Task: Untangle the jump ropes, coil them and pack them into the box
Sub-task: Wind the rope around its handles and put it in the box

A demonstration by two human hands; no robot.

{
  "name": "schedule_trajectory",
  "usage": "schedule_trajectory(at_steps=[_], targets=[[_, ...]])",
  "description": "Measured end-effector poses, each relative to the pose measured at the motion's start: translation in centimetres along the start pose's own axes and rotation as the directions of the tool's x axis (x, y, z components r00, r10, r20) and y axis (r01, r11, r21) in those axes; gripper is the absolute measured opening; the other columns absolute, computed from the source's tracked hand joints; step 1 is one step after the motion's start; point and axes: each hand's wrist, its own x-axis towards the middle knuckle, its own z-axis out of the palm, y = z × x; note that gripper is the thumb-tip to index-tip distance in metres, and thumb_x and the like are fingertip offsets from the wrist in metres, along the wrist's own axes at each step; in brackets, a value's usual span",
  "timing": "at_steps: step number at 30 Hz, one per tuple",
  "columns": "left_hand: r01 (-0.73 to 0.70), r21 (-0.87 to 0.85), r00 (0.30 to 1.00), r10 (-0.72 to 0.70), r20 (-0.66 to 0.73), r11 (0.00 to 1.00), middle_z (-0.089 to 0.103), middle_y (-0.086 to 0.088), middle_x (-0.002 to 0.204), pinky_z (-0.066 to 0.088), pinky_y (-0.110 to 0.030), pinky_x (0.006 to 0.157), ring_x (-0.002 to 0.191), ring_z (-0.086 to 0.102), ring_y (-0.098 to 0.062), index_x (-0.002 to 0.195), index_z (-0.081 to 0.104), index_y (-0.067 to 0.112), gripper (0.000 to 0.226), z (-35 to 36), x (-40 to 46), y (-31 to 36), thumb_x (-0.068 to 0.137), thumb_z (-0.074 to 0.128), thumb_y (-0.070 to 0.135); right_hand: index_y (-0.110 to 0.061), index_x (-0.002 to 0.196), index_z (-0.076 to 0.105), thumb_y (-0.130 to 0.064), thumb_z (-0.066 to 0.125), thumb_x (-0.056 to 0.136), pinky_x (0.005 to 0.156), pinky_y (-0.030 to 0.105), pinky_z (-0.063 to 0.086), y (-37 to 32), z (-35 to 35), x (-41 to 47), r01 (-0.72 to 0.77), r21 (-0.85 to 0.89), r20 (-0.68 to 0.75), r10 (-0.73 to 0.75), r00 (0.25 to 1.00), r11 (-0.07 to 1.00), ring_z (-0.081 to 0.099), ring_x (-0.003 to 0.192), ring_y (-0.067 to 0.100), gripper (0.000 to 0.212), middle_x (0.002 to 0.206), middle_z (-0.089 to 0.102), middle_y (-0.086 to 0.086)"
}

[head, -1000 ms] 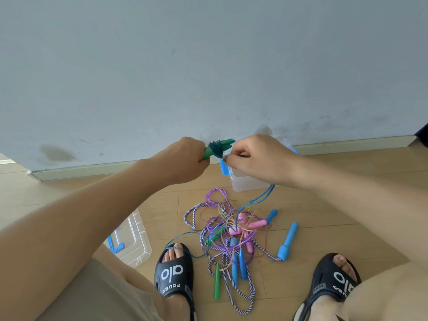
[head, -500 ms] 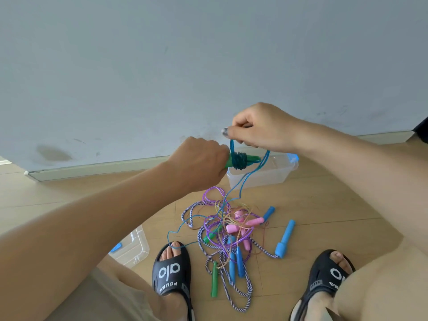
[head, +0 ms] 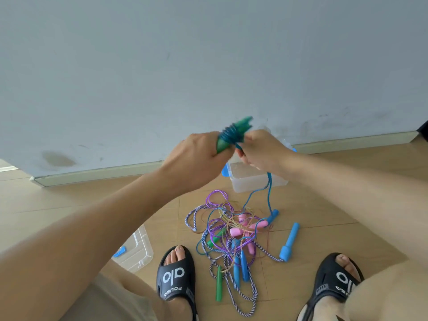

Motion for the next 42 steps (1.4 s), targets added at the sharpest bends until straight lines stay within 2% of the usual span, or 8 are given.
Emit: schedule_trajectory(at_steps=[3,6,12,18,29,33,37,42], targets=[[0.292,-0.206,0.957,-0.286,0.056,0.934,0.04,0.002,0.059,0.029,-0.023,0.04,0.05,0.034,-0.018,0.066,0.037,0.018,0.033,-0.5,1.2,-1.6,0.094,0.05,0.03,-0.014,0.058,0.051,-0.035,0.035,0.104,0.048,0.021,0.033,-0.4,1.4,-2.0,0.032,-0.114,0.02,-0.03,0.999,0.993,0.042,0.043,0.011,0.053,0.042,0.047,-0.007],[0.369,-0.056,0.922,-0.358,0.146,0.928,0.047,-0.003,0.065,0.031,-0.026,0.048,0.055,0.041,-0.022,0.068,0.043,0.013,0.03,-0.5,1.6,-3.7,0.093,0.049,0.029,-0.007,0.065,0.057,-0.037,0.037,0.104,0.06,0.032,0.04,-1.2,1.9,-3.6,0.157,-0.216,-0.027,-0.167,0.986,0.964,0.05,0.056,0.022,0.053,0.053,0.055,0.0],[0.088,0.387,0.973,-0.163,0.164,0.918,0.054,-0.009,0.078,0.033,-0.032,0.053,0.063,0.047,-0.026,0.07,0.039,0.013,0.028,0.9,1.1,-3.9,0.094,0.046,0.025,-0.013,0.061,0.04,-0.036,0.05,0.097,0.053,0.035,0.03,-3.1,0.8,-4.4,0.417,-0.535,0.092,-0.44,0.893,0.735,0.037,0.052,0.016,0.044,0.05,0.04,0.001],[-0.288,0.648,0.945,0.102,0.31,0.705,0.054,-0.005,0.088,0.035,-0.034,0.063,0.073,0.048,-0.029,0.081,0.037,0.014,0.023,1.4,0.2,-1.8,0.1,0.038,0.027,-0.014,0.058,0.03,-0.045,0.053,0.097,0.053,0.033,0.023,-3.9,-1.5,-3.1,0.44,-0.51,0.12,-0.445,0.888,0.74,0.025,0.053,0.016,0.055,0.051,0.028,0.001],[-0.44,0.274,0.897,0.405,0.176,0.855,0.053,-0.003,0.086,0.035,-0.035,0.062,0.071,0.051,-0.027,0.092,0.043,0.012,0.021,1.2,-1.9,-0.6,0.098,0.048,0.032,-0.017,0.058,0.032,-0.054,0.06,0.093,0.05,0.029,0.018,-3.4,-2.7,-1.1,0.291,-0.202,0.224,-0.245,0.943,0.935,0.022,0.054,0.015,0.058,0.058,0.024,-0.001],[-0.493,0.125,0.869,0.493,0.033,0.861,0.041,0.013,0.077,0.025,-0.025,0.061,0.067,0.032,-0.013,0.1,0.043,0.019,0.014,-0.4,-1.9,-1.2,0.095,0.056,0.021,-0.006,0.062,0.047,-0.031,0.058,0.1,0.047,0.021,0.03,-2.5,-1.8,-1.0,0.132,0.024,0.227,-0.134,0.965,0.991,0.034,0.047,0.011,0.046,0.054,0.036,0.002],[-0.345,0.078,0.938,0.346,0.004,0.935,0.043,0.008,0.075,0.027,-0.03,0.06,0.067,0.037,-0.018,0.091,0.044,0.011,0.017,-0.6,-1.7,-1.8,0.097,0.054,0.024,-0.015,0.062,0.035,0.003,0.04,0.089,0.043,0.021,0.02,-1.7,-0.3,-1.4,0.016,-0.078,0.209,0.001,0.978,0.997,0.021,0.045,0.011,0.034,0.057,0.03,0.003],[-0.036,0.073,0.999,0.034,0.03,0.997,0.047,-0.003,0.074,0.038,-0.04,0.061,0.065,0.045,-0.028,0.086,0.043,0.007,0.019,-0.2,-0.5,-2.7,0.096,0.051,0.022,-0.017,0.054,0.037,-0.034,0.032,0.101,0.042,0.02,0.021,-1.2,1.4,-2.2,-0.084,-0.066,0.188,0.095,0.978,0.994,0.024,0.037,0.013,0.05,0.039,0.035,-0.007]])
